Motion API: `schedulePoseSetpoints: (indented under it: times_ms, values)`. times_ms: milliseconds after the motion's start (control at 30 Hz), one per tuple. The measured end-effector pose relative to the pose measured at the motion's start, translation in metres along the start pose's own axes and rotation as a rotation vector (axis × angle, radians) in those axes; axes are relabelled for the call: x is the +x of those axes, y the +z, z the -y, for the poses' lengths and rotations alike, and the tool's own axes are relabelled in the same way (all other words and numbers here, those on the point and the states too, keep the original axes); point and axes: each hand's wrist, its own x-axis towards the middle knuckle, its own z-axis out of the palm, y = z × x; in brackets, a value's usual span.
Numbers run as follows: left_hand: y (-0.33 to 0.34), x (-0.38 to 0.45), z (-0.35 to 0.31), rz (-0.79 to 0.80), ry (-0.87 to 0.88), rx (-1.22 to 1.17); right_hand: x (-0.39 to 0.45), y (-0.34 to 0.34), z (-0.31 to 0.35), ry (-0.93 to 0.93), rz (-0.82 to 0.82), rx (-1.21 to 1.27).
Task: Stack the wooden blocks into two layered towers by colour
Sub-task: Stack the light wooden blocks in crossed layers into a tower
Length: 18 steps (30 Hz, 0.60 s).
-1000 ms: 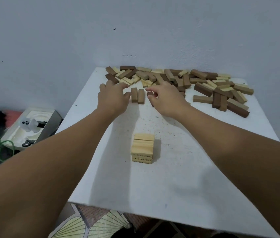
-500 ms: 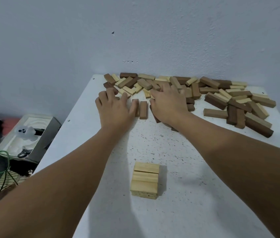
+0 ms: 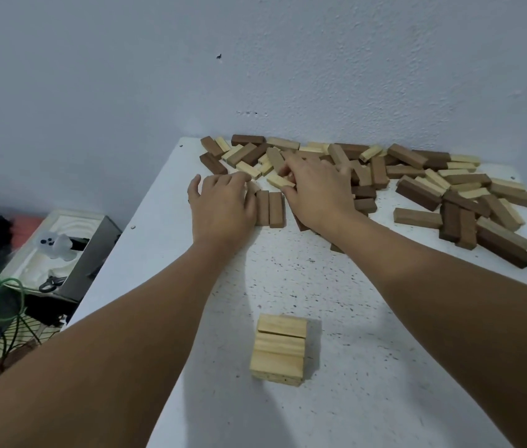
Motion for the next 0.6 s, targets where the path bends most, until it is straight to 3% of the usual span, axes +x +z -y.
schedulePoseSetpoints:
  times_ms: [100, 300, 600]
  values:
    - [-0.001, 0.001, 0.001, -0.02, -0.054, -0.02, 0.003, 0.001, 0.003, -0.024, -0.002, 0.108]
    - [-0.003, 0.001, 0.0, -0.039, -0.141, -0.037, 0.024, 0.002, 0.019, -0.078, 0.049, 0.1]
    - [0.0, 0.003, 0.003, -0.03, -0.161, -0.048, 0.045, 0.014, 0.035, -0.071, 0.173, -0.092]
